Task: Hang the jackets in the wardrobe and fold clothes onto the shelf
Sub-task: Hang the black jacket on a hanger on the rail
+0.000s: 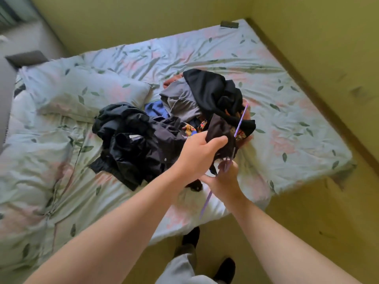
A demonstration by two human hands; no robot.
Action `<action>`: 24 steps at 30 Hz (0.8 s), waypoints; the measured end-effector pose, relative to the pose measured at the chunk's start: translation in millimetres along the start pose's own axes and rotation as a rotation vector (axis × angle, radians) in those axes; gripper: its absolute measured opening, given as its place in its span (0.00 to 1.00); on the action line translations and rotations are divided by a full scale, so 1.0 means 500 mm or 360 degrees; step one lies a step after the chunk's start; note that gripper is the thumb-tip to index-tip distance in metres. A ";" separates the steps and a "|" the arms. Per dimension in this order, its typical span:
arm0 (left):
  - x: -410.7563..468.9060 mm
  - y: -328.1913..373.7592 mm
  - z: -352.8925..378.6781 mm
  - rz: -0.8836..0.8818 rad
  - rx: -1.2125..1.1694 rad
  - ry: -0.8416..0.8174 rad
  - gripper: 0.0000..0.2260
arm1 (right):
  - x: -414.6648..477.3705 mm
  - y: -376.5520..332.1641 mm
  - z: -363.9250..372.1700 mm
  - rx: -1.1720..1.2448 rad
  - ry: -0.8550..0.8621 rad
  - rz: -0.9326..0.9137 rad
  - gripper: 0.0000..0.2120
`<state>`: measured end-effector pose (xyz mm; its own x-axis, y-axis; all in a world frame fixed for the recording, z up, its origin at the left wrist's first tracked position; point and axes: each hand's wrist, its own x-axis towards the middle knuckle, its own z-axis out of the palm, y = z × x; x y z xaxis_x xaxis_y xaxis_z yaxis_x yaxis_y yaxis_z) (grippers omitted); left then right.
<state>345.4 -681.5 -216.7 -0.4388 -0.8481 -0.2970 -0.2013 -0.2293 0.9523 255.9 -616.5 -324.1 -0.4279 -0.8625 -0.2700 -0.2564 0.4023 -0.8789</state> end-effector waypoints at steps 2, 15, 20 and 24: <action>-0.029 0.044 0.012 -0.0068 -0.0392 0.0006 0.07 | -0.007 -0.041 -0.022 0.0075 0.0064 -0.0270 0.24; -0.086 0.145 -0.103 -0.0055 -0.0568 0.0375 0.16 | -0.035 -0.175 -0.118 0.0011 -0.0006 -0.0113 0.13; -0.123 0.070 -0.116 -0.0503 0.0613 0.0108 0.29 | -0.031 -0.274 -0.154 0.0532 -0.0143 0.0018 0.18; -0.104 -0.004 -0.077 -0.0518 0.0609 -0.0039 0.33 | -0.036 -0.326 -0.174 0.0535 -0.0271 0.0050 0.18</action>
<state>402.3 -655.2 -200.6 -0.3191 -0.7494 -0.5802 -0.6358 -0.2847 0.7174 229.8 -639.9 -141.8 -0.2739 -0.9013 -0.3357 0.0654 0.3308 -0.9414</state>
